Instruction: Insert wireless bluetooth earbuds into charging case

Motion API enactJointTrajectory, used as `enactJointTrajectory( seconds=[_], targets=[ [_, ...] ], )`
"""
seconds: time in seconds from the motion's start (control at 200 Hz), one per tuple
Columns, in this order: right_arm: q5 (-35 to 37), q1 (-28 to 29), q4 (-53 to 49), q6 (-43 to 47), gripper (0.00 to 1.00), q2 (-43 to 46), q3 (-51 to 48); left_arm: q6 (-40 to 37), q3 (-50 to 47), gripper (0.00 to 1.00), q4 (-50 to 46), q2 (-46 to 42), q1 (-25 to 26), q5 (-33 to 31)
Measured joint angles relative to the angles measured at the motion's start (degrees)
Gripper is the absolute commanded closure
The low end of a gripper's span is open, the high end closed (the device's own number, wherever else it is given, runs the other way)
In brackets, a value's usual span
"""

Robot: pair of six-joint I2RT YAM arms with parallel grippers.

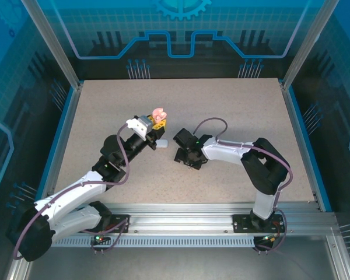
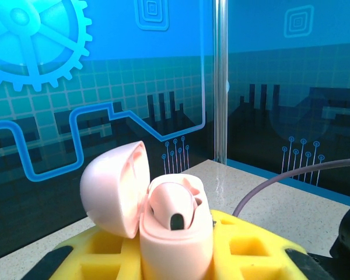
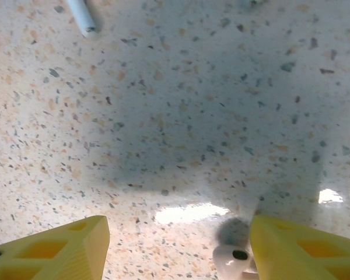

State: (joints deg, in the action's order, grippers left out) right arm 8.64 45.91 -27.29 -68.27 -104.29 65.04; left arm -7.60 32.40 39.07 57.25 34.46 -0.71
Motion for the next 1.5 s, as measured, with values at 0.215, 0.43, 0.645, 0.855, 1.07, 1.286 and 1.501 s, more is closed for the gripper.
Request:
enactJointTrajectory(
  seconds=[0.215,0.43,0.645,0.855,1.07,1.286,1.501],
  targets=[
    [4.15,0.59,-6.56,5.60,0.34,-0.20,3.48,0.02,0.00,1.00,-0.02,0.00,0.00,0.02],
    [4.79,1.46,-9.51,22.45,0.37,-0.13,4.87,0.00,0.00,1.00,-0.55,-0.28,0.00,0.02],
    [4.57,1.44,-11.80,33.48,0.43,-0.15,5.16,-0.04,0.00,1.00,-1.77,-0.48,0.00,0.02],
    [3.76,1.40,-11.91,37.75,0.51,-1.62,5.60,-0.09,0.00,1.00,-2.80,-0.48,0.00,0.04],
    [2.86,1.36,-11.85,39.04,0.55,-4.68,5.79,-0.24,0.02,1.00,-2.86,-0.48,0.00,0.04],
    [2.38,1.27,-11.63,39.43,0.60,-4.87,5.84,-0.24,0.02,1.00,-2.86,-0.48,0.00,0.04],
    [1.81,0.81,-11.39,39.43,0.61,-4.83,5.68,-0.24,0.02,1.00,-2.86,-0.48,0.00,0.04]
  ],
)
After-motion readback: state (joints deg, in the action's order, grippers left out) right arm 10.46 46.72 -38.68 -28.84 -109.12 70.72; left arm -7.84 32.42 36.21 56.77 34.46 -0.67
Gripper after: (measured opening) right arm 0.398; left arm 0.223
